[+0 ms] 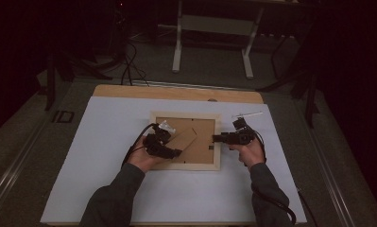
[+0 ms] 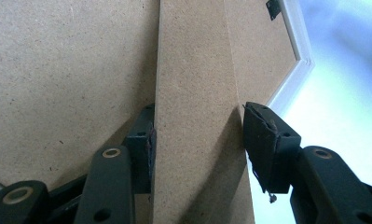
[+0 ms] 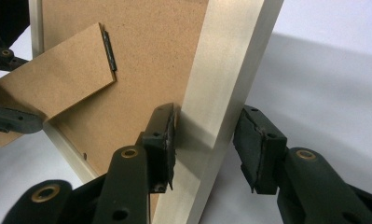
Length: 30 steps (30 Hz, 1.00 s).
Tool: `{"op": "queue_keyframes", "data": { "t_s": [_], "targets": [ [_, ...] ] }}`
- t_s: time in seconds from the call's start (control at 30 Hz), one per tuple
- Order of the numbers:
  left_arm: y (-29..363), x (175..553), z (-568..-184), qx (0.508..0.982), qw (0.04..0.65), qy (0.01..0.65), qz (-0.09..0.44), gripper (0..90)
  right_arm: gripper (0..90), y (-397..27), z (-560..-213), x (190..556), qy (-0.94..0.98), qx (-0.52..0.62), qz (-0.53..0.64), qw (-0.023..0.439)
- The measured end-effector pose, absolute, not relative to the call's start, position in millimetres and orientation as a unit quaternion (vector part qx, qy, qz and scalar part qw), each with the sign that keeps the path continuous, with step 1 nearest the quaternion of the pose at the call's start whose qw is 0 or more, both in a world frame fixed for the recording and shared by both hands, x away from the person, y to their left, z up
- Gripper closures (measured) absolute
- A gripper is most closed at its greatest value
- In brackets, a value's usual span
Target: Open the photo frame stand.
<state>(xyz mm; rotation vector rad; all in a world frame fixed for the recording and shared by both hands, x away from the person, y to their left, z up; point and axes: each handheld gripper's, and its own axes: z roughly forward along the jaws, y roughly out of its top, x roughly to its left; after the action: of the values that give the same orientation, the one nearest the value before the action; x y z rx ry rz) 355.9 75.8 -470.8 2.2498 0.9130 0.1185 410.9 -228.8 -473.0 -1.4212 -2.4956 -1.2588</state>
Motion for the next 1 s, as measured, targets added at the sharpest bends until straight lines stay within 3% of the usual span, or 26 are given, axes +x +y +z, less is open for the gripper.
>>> {"op": "queue_keyframes", "data": {
  "t_s": [1.0],
  "targets": [
    [63.1, 356.0, -457.3, 0.865, 0.345, 0.342, 0.124, 51.4, 60.6, -227.5, -446.8, 403.1, -0.791, -0.435, -0.422, -0.085]
  ]
}}
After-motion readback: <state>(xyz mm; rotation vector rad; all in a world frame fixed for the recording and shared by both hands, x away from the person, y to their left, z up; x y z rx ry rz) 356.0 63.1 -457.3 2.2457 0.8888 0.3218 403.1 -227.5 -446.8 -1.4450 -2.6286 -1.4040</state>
